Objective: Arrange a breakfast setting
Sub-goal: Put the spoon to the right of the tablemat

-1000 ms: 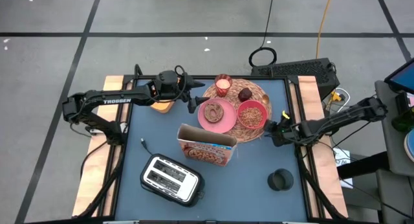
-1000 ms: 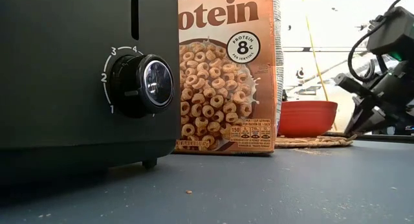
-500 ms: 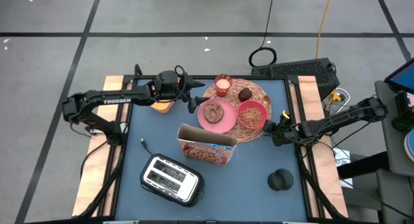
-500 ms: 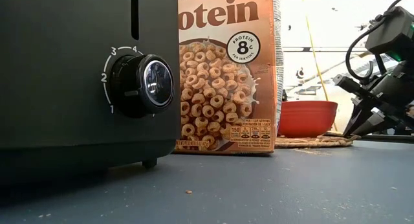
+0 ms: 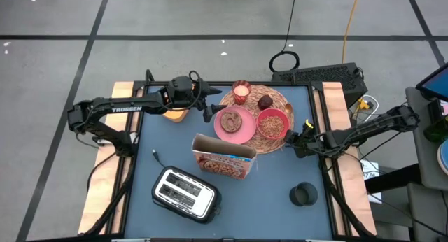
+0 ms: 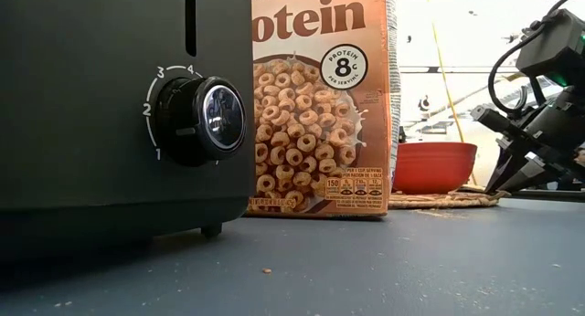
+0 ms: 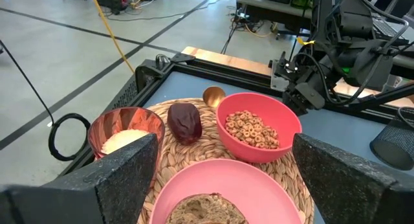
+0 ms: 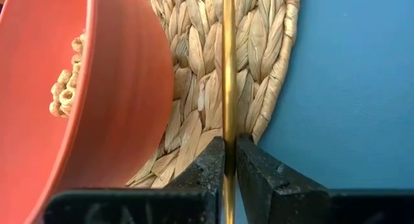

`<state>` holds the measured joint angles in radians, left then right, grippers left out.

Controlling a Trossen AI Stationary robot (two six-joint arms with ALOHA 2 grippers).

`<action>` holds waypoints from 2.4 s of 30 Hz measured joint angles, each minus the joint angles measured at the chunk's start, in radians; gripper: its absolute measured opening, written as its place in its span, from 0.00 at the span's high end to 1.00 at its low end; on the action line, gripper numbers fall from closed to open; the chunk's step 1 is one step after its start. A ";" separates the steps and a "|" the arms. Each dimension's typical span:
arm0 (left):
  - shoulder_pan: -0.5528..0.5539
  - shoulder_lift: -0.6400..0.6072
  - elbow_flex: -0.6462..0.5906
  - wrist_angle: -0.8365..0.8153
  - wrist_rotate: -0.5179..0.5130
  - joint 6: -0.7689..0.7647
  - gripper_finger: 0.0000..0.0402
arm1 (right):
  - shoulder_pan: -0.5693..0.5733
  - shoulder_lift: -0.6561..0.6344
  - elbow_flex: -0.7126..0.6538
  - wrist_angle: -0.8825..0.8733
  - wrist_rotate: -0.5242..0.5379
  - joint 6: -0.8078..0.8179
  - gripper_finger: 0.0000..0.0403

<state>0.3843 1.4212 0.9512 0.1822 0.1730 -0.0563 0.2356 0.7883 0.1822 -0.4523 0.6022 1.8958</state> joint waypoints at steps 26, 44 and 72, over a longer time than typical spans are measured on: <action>0.000 0.000 0.000 0.000 0.000 0.000 0.10 | 0.001 -0.014 -0.001 0.000 -0.079 -0.112 0.68; 0.000 0.000 0.000 -0.004 0.000 -0.001 0.10 | 0.000 -0.083 -0.001 -0.072 -0.269 -0.129 0.86; 0.000 0.000 0.000 -0.031 0.000 -0.001 0.10 | 0.001 -0.204 0.002 -0.041 -0.205 -0.282 1.00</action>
<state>0.3847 1.4212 0.9512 0.1516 0.1730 -0.0570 0.2362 0.5847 0.1841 -0.4929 0.3968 1.6138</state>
